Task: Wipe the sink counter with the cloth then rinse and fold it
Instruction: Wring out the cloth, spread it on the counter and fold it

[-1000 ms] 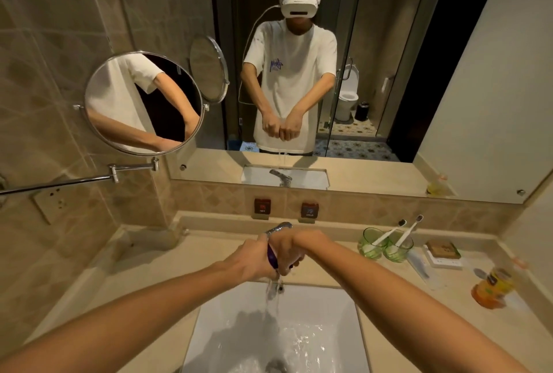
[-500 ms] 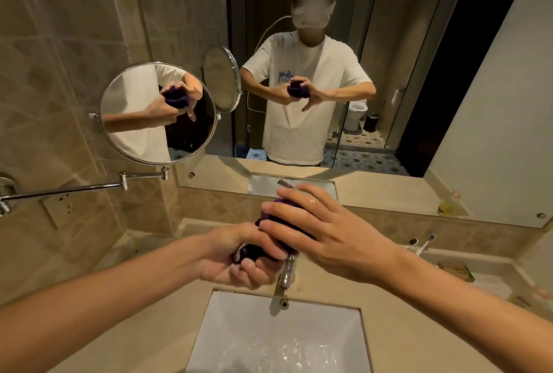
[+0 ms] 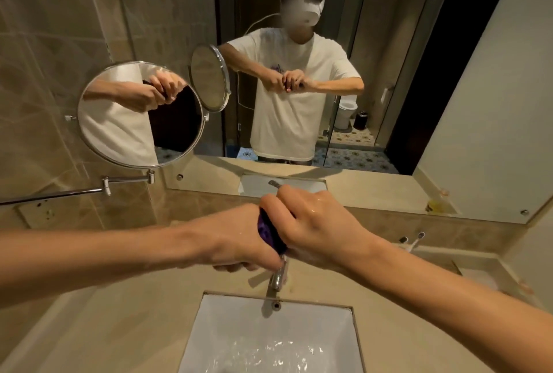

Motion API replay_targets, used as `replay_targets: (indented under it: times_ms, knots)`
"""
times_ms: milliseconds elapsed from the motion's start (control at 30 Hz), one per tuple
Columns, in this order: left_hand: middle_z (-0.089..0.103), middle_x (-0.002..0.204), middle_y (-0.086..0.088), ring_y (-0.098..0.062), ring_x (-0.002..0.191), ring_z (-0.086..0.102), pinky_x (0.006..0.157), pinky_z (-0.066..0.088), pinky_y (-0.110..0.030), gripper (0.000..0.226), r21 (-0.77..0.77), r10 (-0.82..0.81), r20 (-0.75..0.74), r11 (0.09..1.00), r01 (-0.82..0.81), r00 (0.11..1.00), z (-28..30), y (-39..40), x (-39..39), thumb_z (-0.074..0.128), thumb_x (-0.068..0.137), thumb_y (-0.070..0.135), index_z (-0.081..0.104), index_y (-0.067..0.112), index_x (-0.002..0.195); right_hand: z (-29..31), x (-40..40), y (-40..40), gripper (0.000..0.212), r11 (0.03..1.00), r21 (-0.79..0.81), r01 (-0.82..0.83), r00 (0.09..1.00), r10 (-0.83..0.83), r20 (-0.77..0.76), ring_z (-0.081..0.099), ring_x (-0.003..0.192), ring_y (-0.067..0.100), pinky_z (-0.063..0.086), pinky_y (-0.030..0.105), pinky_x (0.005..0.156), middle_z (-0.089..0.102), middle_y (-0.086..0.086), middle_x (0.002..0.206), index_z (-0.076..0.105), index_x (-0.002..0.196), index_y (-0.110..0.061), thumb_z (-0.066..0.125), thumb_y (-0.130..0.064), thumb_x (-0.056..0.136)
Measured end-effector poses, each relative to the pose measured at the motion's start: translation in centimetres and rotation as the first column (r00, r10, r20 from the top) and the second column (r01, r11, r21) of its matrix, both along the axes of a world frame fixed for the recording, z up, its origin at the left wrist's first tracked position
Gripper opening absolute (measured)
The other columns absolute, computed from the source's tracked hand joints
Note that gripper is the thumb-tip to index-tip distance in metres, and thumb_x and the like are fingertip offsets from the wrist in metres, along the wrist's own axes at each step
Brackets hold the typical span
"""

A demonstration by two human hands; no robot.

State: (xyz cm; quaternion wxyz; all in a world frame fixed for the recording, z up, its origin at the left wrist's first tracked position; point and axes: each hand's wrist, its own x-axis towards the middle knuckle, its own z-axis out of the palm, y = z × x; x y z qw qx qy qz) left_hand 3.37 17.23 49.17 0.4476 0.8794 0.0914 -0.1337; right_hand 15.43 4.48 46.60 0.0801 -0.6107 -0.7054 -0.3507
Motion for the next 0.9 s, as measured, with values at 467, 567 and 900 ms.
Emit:
replay_targets:
  times_ms: [467, 567, 900]
  knots:
    - [0.055, 0.051, 0.005, -0.010, 0.051, 0.048, 0.047, 0.036, -0.026, 0.024, 0.113, 0.336, 0.183, 0.926, -0.359, 0.924, -12.4, 2.5, 4.4, 0.074, 0.072, 0.009, 0.060, 0.017, 0.054, -6.2, 0.7, 5.9, 0.017, 0.745, -0.517, 0.422, 0.896, -0.429, 0.113, 0.069, 0.095, 0.035, 0.044, 0.039, 0.062, 0.070, 0.012, 0.107, 0.060, 0.113, -0.006, 0.050, -0.010, 0.100]
    - [0.054, 0.051, 0.003, -0.012, 0.049, 0.049, 0.044, 0.037, -0.024, 0.020, 0.173, 0.314, 0.137, 0.926, -0.335, 0.939, -13.2, 2.9, 4.6, 0.072, 0.074, 0.011, 0.060, 0.015, 0.058, -6.8, 0.7, 6.0, 0.018, 0.719, -0.557, 0.415, 0.880, -0.473, 0.046, 0.069, 0.096, 0.035, 0.043, 0.040, 0.063, 0.070, 0.011, 0.108, 0.059, 0.114, -0.007, 0.055, -0.013, 0.098]
    - [0.056, 0.067, 0.002, -0.010, 0.056, 0.051, 0.050, 0.045, -0.023, 0.038, 0.154, 0.106, -0.094, 0.984, -0.090, 0.990, -9.8, 3.6, 4.8, 0.087, 0.076, 0.024, 0.059, 0.012, 0.099, -7.6, 0.5, 4.2, 0.036, 0.793, -0.442, 0.420, 0.830, -0.532, -0.166, 0.066, 0.093, 0.035, 0.038, 0.038, 0.064, 0.061, 0.016, 0.110, 0.048, 0.118, -0.004, 0.070, -0.010, 0.090]
